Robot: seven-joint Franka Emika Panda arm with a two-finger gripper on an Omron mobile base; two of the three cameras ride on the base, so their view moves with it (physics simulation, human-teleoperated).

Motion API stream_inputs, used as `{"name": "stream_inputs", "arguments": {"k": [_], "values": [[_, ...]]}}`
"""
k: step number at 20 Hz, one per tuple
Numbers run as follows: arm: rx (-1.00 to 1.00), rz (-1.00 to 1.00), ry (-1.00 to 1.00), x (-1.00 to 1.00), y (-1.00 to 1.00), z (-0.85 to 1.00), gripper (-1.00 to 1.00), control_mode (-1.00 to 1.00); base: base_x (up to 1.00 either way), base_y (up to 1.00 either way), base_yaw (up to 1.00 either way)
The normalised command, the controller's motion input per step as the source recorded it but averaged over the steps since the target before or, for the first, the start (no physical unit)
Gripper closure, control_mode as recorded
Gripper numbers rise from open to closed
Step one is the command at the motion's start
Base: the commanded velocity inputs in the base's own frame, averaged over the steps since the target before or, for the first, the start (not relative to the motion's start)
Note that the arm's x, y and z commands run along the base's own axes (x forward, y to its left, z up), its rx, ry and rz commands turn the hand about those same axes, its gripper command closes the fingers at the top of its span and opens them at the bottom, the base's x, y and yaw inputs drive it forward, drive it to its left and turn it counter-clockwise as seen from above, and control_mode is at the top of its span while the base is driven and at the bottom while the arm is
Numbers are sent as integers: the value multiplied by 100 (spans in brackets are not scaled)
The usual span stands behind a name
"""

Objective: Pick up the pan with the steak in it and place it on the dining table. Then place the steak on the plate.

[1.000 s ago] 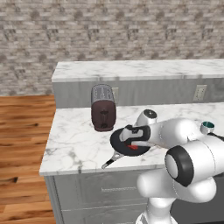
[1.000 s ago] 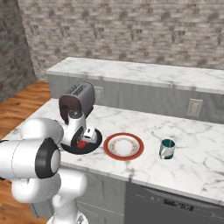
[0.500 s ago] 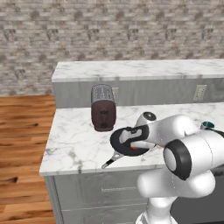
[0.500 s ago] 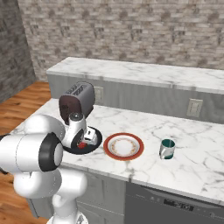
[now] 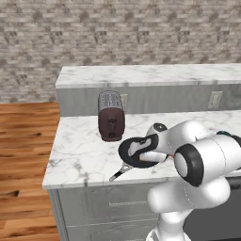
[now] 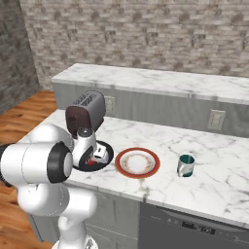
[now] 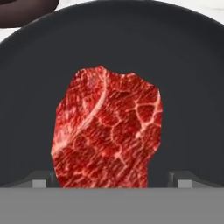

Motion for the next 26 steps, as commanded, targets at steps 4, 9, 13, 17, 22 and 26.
{"name": "stream_inputs", "arguments": {"k": [4, 9, 13, 17, 22, 26], "values": [[0, 0, 0, 1, 0, -13, -100, -100, 0, 0, 0], [0, 0, 0, 8, 0, -10, -100, -100, 0, 0, 0], [-2, 0, 0, 2, 1, -16, -100, -100, 0, 0, 0], [-7, 0, 0, 0, 5, -24, 100, -100, 0, 0, 0], [-1, 0, 0, 0, 2, -2, 100, -100, 0, 0, 0], [0, 0, 0, 0, 0, 7, 100, -100, 0, 0, 0]]}}
